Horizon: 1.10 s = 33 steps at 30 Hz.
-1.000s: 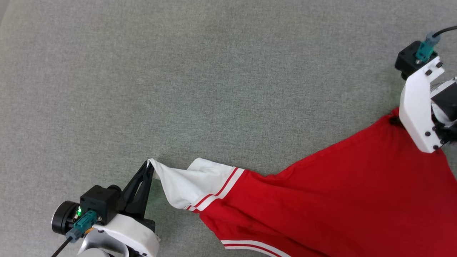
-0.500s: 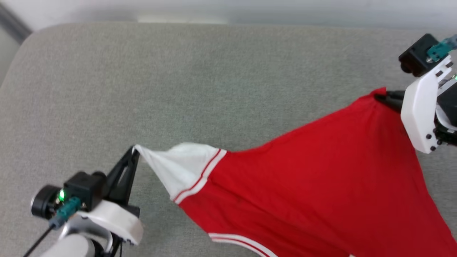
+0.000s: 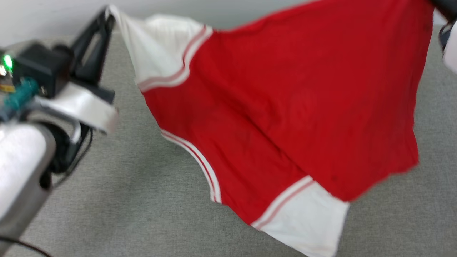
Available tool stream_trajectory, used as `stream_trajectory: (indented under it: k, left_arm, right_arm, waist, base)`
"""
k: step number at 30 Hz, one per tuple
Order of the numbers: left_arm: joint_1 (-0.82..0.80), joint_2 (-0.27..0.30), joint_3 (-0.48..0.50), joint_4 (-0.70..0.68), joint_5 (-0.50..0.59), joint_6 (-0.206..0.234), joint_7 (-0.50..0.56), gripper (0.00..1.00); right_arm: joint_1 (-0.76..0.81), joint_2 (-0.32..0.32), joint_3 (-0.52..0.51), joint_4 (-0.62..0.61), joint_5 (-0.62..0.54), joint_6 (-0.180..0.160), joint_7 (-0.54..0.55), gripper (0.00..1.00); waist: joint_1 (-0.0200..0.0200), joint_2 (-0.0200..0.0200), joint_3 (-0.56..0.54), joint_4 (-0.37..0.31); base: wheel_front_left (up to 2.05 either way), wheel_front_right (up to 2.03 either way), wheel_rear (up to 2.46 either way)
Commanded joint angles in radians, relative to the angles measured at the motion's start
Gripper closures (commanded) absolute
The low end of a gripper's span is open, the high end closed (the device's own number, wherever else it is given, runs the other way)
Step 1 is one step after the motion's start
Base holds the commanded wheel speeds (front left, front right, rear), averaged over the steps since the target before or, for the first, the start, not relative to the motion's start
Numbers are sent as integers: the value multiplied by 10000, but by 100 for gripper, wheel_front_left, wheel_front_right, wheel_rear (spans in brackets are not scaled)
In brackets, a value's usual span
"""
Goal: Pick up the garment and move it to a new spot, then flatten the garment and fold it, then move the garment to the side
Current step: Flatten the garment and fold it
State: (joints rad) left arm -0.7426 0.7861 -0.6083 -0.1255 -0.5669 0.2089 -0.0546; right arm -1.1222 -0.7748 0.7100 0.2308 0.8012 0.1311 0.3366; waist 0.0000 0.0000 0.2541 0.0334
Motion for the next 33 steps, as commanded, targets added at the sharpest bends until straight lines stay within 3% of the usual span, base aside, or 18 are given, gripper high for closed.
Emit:
stream_trajectory:
  k: [1, 6, 16, 25, 33]
  left_arm:
    - [-206, -13, 8, 28, 65, -57, 46, 100]
    - [-2377, -385, 38, 809, 393, -713, 478, 100]
    - [-7152, -1538, 233, 3039, 900, -1899, 744, 100]
    - [-10718, -2394, 574, 5350, 1021, -2653, 225, 100]
    - [-11905, -2768, 298, 6916, 1081, -3046, -190, 100]
  right_arm:
    - [-194, 50, -87, 55, -97, -8, -66, 100]
    - [-1115, 709, -992, 756, -795, -8, -637, 100]
    - [-4328, 1834, -1975, 2531, -2542, -8, -634, 100]
    - [-6980, 2595, -2042, 3939, -3579, -8, -1009, 100]
    - [-8156, 3251, -1530, 5203, -3722, -8, -1477, 100]
  waist:
    - [0, 0, 155, -92]
    - [0, 0, 670, -201]
    - [0, 0, 1926, -97]
    - [0, 0, 2808, 34]
    - [0, 0, 3290, 212]
  base:
    - [0, 0, 0]
    - [0, 0, 0]
    - [0, 0, 0]
    - [0, 0, 0]
    - [0, 0, 0]
